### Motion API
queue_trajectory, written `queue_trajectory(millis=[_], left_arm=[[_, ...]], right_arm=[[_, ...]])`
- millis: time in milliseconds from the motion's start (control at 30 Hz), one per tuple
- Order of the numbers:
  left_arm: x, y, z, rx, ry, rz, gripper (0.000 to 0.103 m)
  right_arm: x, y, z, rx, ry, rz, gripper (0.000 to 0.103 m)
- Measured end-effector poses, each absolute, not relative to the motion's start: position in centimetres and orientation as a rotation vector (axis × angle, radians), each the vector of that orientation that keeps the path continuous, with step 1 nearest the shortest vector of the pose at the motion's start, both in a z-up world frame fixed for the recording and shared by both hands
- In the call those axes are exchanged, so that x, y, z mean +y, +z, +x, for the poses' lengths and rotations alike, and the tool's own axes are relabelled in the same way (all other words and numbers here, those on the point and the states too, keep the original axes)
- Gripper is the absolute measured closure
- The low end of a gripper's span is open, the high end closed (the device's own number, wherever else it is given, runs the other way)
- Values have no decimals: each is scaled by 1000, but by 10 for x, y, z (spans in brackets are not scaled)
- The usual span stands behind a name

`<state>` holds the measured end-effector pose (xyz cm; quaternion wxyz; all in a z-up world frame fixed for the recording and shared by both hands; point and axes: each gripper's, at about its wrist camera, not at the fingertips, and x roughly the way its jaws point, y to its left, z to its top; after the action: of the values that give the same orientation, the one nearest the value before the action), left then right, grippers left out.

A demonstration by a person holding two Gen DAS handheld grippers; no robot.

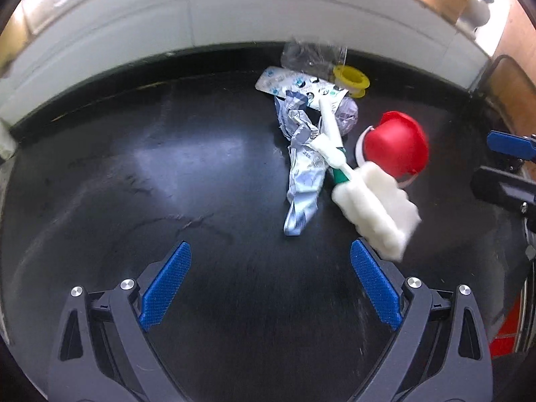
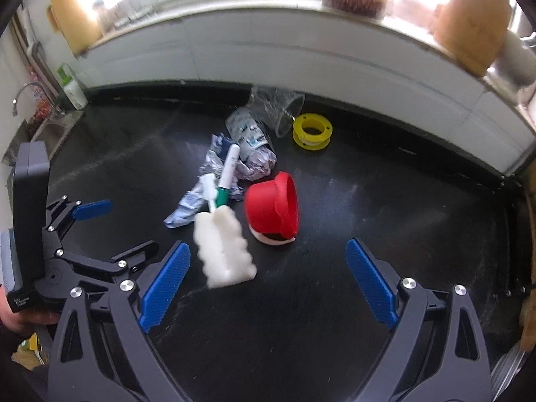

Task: Collect trash
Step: 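Grasp the crumpled foil wrapper with the left tool while the right tool grasps the red cup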

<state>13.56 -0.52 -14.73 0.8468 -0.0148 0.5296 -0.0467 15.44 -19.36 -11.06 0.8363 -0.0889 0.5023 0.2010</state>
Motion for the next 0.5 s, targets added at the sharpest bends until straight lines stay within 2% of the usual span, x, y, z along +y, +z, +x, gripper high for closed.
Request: queue_trajectory(millis=[200, 500], left_arm=[[-8, -178, 168, 1157, -134, 12, 10], [-8, -183, 201, 1091, -192, 136, 10]], right_arm=[[-187, -154, 186, 1160, 414, -207, 12], [-183, -182, 220, 1219, 397, -197, 12]])
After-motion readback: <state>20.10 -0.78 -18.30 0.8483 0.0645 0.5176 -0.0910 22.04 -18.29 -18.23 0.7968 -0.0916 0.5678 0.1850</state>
